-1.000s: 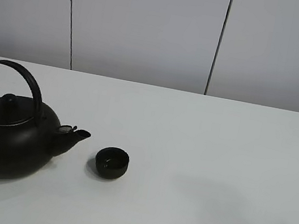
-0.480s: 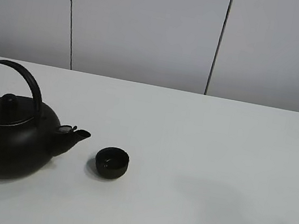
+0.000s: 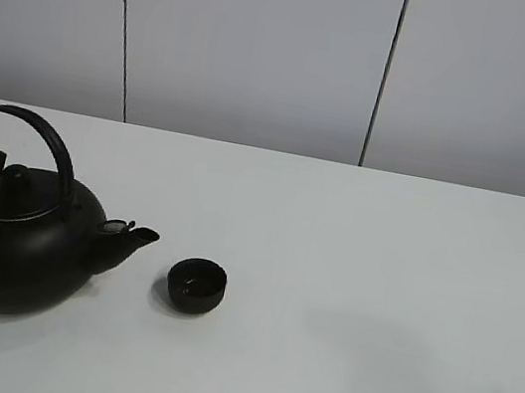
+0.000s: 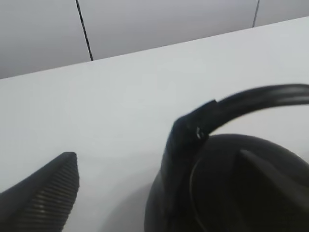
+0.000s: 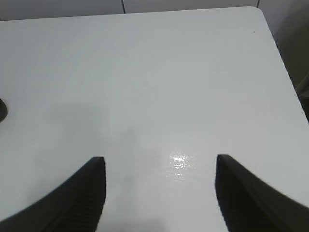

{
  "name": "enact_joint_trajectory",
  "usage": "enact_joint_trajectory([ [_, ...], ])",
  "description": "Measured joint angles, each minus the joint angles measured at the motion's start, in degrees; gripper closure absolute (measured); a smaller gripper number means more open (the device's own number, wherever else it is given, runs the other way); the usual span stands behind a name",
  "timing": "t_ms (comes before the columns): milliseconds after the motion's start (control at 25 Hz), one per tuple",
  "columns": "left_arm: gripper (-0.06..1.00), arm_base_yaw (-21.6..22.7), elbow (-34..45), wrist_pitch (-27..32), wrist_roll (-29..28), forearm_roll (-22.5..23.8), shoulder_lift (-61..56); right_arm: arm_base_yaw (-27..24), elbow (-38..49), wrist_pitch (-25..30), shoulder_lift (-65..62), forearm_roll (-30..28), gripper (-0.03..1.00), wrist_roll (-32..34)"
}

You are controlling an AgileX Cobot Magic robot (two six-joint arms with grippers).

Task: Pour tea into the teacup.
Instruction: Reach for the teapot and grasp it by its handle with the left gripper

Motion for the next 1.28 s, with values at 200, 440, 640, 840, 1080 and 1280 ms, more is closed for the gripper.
enact_joint_trajectory([
  [200,0.36,0.0,-3.2,0.04,0.41,-0.21,2.46,0.0,0.0,0.0,0.0,0.0,0.52,0.0],
  [440,0.38,0.0,-4.81,1.58,0.41,-0.21,3.58,0.0,0.0,0.0,0.0,0.0,0.52,0.0],
  [640,0.54,0.0,-5.36,2.24,0.41,1.12,3.58,0.0,0.0,0.0,0.0,0.0,0.52,0.0],
  [840,0.77,0.0,-5.36,2.3,0.43,4.02,3.58,0.0,0.0,0.0,0.0,0.0,0.52,0.0],
  [1080,0.83,0.0,-5.4,2.24,1.14,5.41,3.58,0.0,0.0,0.0,0.0,0.0,0.52,0.0],
  [1280,0.83,0.0,-5.4,2.32,1.18,5.65,3.26,0.0,0.0,0.0,0.0,0.0,0.52,0.0],
])
